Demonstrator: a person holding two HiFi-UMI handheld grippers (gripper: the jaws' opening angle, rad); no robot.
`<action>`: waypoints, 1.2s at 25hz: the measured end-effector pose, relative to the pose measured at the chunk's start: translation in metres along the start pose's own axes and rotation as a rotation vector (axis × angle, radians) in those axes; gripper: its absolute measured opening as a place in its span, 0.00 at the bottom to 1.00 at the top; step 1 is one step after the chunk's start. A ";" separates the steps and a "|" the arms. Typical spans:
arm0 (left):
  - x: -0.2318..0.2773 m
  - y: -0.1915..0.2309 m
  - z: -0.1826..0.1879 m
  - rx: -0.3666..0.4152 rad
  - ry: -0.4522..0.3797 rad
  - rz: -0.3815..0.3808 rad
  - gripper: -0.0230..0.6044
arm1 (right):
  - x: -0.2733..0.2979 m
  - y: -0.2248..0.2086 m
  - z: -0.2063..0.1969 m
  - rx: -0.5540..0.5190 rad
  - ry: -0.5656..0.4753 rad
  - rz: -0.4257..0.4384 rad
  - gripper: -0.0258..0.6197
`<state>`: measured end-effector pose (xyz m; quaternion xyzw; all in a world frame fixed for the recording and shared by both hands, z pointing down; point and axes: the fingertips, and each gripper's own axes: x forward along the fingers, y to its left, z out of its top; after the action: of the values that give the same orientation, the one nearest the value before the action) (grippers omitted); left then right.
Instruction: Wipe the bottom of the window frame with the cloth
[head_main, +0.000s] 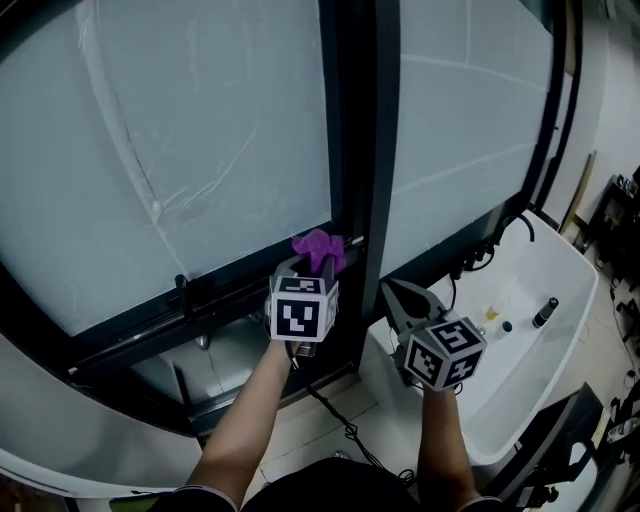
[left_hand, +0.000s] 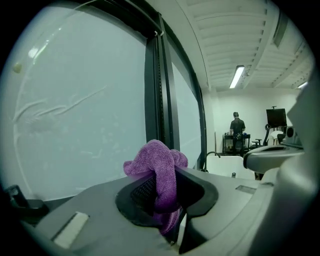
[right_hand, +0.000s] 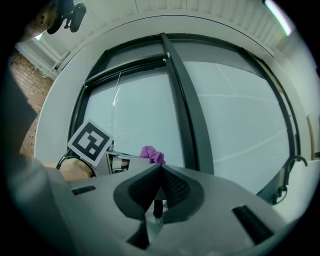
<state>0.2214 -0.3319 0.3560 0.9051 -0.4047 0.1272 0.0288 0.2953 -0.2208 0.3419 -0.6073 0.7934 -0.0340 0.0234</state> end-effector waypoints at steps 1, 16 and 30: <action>-0.010 0.007 0.003 -0.002 -0.012 0.013 0.17 | 0.005 0.009 0.001 -0.004 -0.002 0.020 0.06; -0.180 0.152 -0.022 -0.086 -0.047 0.339 0.17 | 0.081 0.181 0.002 -0.053 0.012 0.352 0.06; -0.267 0.227 -0.081 -0.158 -0.002 0.491 0.17 | 0.118 0.287 -0.018 -0.078 0.057 0.522 0.06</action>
<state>-0.1335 -0.2780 0.3547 0.7749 -0.6210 0.0974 0.0672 -0.0128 -0.2601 0.3366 -0.3815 0.9242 -0.0135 -0.0144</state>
